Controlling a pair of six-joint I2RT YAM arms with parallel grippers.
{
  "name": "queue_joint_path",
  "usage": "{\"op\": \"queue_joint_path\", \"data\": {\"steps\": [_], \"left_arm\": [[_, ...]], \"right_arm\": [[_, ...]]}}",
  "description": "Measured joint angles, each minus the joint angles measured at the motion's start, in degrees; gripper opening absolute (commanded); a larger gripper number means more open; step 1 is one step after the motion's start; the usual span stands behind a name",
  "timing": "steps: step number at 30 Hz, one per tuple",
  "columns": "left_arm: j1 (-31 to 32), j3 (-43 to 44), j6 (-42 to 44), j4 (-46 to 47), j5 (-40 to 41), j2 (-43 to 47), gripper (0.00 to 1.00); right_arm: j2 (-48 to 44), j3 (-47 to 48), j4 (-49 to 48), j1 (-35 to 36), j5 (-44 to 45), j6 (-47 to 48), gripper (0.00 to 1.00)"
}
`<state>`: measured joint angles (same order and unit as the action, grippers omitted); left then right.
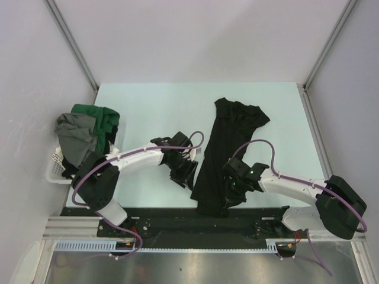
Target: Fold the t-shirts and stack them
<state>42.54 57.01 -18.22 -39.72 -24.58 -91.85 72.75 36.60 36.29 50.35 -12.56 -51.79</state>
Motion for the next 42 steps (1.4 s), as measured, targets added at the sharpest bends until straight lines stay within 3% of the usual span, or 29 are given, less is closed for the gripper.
{"op": "queue_joint_path", "data": {"steps": [14,33,39,42], "left_arm": [[5.33,-2.03,-1.46,3.87,-1.36,-3.61,0.49],[5.97,-1.77,-3.39,7.28,-1.38,-7.10,0.50],[6.84,-0.48,-4.17,8.04,-2.03,-8.61,0.35],[7.37,-0.20,-4.48,8.76,-2.05,-9.33,0.15]], "right_arm": [[-0.79,-0.02,-0.24,-3.72,-3.10,0.85,0.00],[-1.14,-0.02,-0.35,-4.74,-4.74,1.40,0.00],[-1.18,-0.02,-0.11,-5.70,-5.09,2.14,0.00],[-1.22,-0.02,-0.04,-6.47,-5.33,2.58,0.00]]}}
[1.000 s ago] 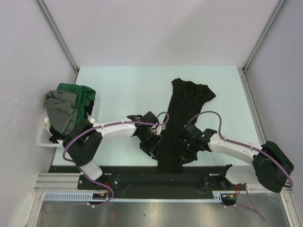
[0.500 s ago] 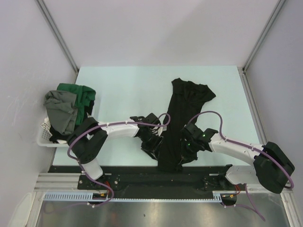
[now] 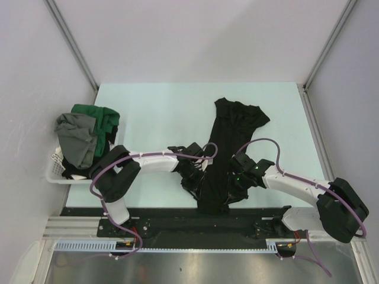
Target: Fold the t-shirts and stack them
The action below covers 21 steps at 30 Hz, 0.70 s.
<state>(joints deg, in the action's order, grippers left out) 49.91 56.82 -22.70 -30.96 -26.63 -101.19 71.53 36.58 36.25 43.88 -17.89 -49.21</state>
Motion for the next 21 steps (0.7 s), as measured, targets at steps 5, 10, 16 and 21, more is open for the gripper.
{"op": "queue_joint_path", "data": {"steps": [5,10,16,21], "left_arm": [[0.50,0.44,-0.13,-0.28,1.05,-0.52,0.00],[0.57,2.78,0.42,-2.60,3.15,-0.52,0.00],[0.59,9.05,1.77,-6.99,6.86,-0.35,0.00],[0.59,15.65,2.99,-10.64,9.79,-0.28,0.00]], "right_arm": [[0.00,0.11,0.09,-1.33,-0.46,0.92,0.00],[0.11,2.01,0.68,-2.78,-0.68,2.47,0.00],[1.25,7.34,1.40,-4.39,-0.96,4.74,0.00],[3.26,11.47,2.12,-6.27,-1.29,7.19,0.00]]}}
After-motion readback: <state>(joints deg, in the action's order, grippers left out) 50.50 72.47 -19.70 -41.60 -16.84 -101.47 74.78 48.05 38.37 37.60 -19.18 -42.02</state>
